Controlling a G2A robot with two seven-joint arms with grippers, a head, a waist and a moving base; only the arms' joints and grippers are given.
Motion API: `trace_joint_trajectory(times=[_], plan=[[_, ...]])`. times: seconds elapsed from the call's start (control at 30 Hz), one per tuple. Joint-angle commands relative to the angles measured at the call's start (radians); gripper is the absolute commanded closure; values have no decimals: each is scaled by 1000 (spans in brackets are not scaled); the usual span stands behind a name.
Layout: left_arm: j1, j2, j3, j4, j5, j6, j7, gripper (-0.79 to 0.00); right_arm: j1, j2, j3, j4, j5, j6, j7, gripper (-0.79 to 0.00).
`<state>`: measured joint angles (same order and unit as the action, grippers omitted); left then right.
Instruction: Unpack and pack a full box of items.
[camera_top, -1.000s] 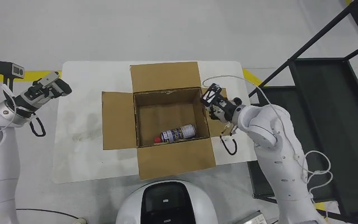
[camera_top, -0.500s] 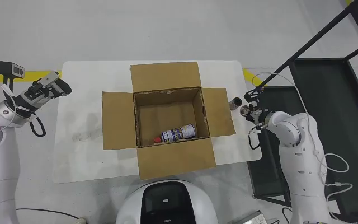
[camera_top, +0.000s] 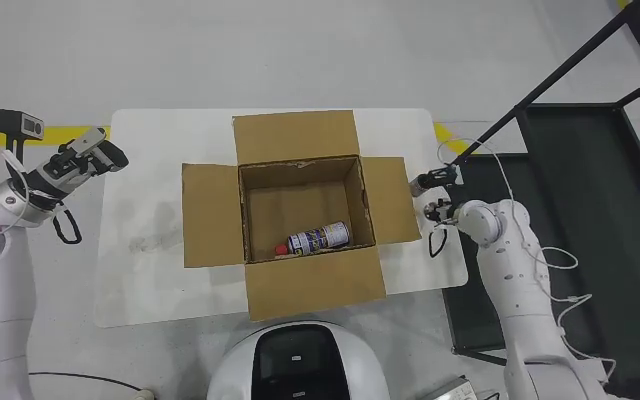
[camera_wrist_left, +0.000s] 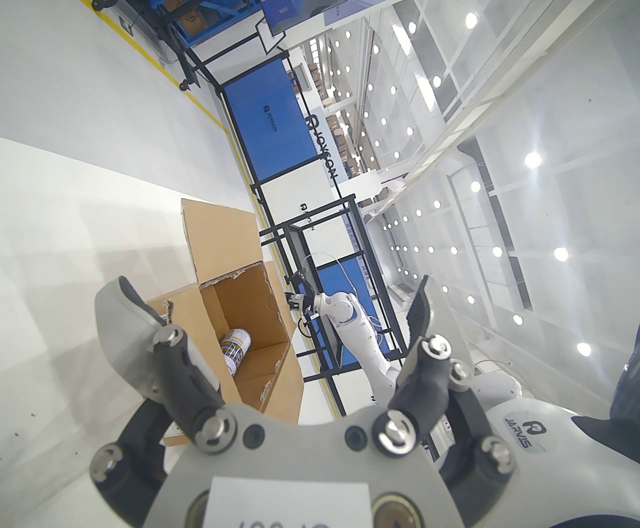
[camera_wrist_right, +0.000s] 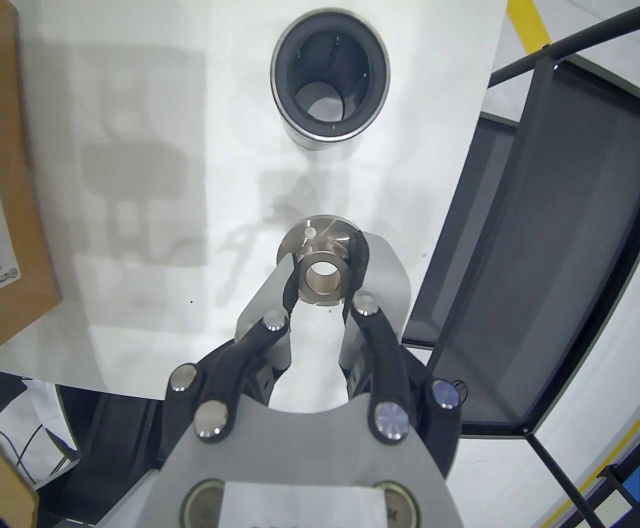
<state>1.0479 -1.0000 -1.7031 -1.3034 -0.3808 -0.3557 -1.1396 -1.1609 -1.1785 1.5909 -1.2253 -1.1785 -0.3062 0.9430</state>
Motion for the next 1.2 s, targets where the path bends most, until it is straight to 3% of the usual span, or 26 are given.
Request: trace_joint_trajectory(times=[0.0,0.17,0.2,0.23,0.27,0.53,0.83,0.97,1.17], plan=[[0,0,0,0,0,0,0,-785,13,-1,-12,26,3,-1,-5,0],[0,0,0,0,0,0,0,-785,43,-1,-34,89,16,0,-22,0],[0,0,0,0,0,0,0,-785,48,-1,-38,98,21,-3,-24,-157],[0,0,0,0,0,0,0,-785,52,-1,-41,105,25,-6,-25,-443],[0,0,0,0,0,0,0,-785,55,-1,-43,109,31,-11,-28,-785],[0,0,0,0,0,0,0,-785,-1,18,20,5,62,1,-7,-785],[0,0,0,0,0,0,0,-785,-192,40,143,-444,134,-7,1,-785],[0,0,0,0,0,0,0,-785,-231,45,140,-577,174,-118,-35,-785],[0,0,0,0,0,0,0,-785,-200,58,16,-665,227,-408,12,-785]])
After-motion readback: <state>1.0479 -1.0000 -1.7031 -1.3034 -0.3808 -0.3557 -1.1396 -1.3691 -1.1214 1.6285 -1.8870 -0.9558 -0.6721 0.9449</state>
